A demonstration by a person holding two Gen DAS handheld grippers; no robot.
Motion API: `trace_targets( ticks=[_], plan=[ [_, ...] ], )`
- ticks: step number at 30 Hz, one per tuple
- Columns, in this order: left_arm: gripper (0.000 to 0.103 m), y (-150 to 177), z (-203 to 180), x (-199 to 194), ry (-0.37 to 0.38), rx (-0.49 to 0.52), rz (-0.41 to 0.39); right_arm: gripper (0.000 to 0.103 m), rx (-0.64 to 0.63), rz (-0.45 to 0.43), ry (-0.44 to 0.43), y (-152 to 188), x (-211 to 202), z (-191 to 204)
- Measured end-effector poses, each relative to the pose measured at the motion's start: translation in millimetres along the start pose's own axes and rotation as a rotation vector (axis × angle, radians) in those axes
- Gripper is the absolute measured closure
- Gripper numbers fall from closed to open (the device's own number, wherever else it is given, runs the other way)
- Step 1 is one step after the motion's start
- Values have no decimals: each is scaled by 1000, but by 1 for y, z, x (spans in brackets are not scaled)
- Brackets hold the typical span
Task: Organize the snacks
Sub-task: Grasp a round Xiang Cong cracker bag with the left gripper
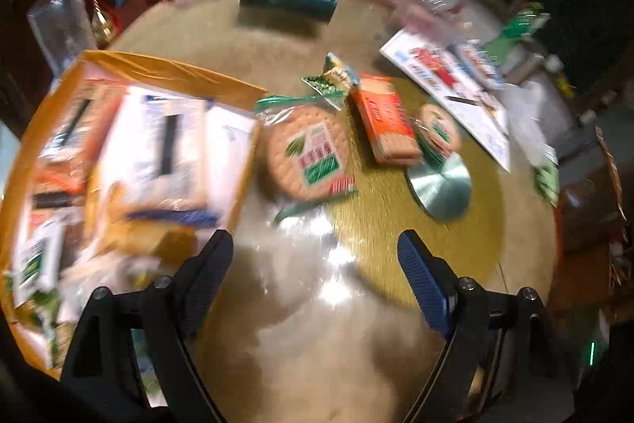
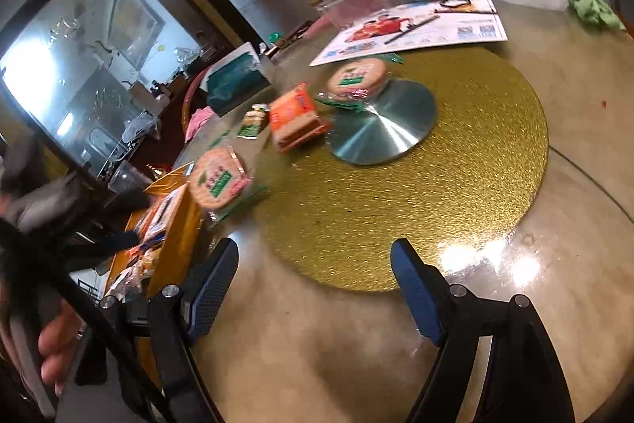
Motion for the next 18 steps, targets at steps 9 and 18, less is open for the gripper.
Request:
trace_targets(
  ticks=[9, 18],
  plan=[
    [14, -41, -6, 80, -297, 9, 32, 24, 15, 7, -73, 5, -1, -2],
    [69, -35, 0, 97, -283, 48, 87, 24, 43, -3, -92, 5, -8, -8]
  ],
)
Point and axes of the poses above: each gripper's, at about its wrist camera, not at the fingertips, and x roughly the way its jaws point, z to its left, y to its underside, the point moved 5 cm from there along x, roughly the way its jaws point, and after that the axes turned 12 degrees about y, right-handed, at the moved point
